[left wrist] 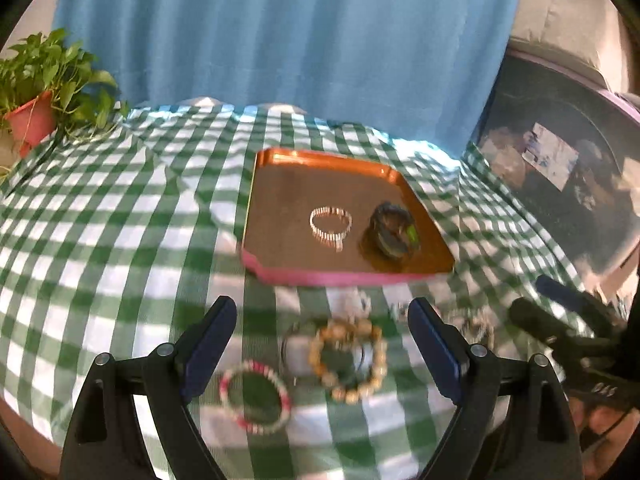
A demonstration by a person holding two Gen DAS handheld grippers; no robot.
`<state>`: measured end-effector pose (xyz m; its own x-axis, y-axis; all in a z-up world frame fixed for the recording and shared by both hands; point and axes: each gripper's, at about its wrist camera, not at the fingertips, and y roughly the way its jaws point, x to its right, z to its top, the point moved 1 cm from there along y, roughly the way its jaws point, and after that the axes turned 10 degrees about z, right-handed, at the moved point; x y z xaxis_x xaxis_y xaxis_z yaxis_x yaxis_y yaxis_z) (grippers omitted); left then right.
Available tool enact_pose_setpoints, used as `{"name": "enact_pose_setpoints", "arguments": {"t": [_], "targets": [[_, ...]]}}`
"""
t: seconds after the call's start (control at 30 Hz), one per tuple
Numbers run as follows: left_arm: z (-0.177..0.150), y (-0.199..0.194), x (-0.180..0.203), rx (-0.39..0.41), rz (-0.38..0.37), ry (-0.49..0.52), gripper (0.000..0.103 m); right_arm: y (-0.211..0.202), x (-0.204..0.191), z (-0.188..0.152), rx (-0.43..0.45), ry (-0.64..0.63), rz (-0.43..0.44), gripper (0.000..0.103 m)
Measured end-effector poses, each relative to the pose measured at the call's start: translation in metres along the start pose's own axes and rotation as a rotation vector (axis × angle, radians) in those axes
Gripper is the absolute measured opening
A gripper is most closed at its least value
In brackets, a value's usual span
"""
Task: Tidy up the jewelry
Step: 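Open both tools to release the watch and bracelet in the tray, then grasp the silver bangle with the left tool while the right tool grips a crystal bracelet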
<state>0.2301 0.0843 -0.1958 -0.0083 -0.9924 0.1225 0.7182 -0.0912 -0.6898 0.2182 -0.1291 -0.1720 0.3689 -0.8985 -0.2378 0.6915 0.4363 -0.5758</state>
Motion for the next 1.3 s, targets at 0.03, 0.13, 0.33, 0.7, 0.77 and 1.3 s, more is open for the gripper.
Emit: {"name": "enact_pose_setpoints", "arguments": {"t": [0.03,0.13,0.33,0.7,0.77,1.3], "targets": [[-0.006,-0.001,0.001,-0.001,-0.002,0.014,0.087,-0.006,-0.001,-0.005,0.000,-0.003,-0.002,0.088],[-0.022,0.006,0.009,-0.026,-0.017,0.074,0.087,-0.013,-0.005,-0.019,-0.008,-0.017,0.001,0.088],[-0.033,0.036,0.010,-0.124,-0.051,0.084,0.087,0.002,-0.001,-0.039,-0.078,-0.058,-0.017,0.063],[-0.028,0.061,0.008,-0.117,-0.013,0.105,0.064,0.013,0.033,-0.038,-0.111,0.011,-0.022,0.058],[-0.028,0.060,0.009,-0.112,0.002,0.125,0.064,0.020,0.032,-0.040,-0.140,-0.026,-0.032,0.046],[-0.023,0.059,-0.005,-0.160,-0.070,0.031,0.064,0.036,0.059,-0.042,-0.195,0.050,-0.003,0.009]]}}
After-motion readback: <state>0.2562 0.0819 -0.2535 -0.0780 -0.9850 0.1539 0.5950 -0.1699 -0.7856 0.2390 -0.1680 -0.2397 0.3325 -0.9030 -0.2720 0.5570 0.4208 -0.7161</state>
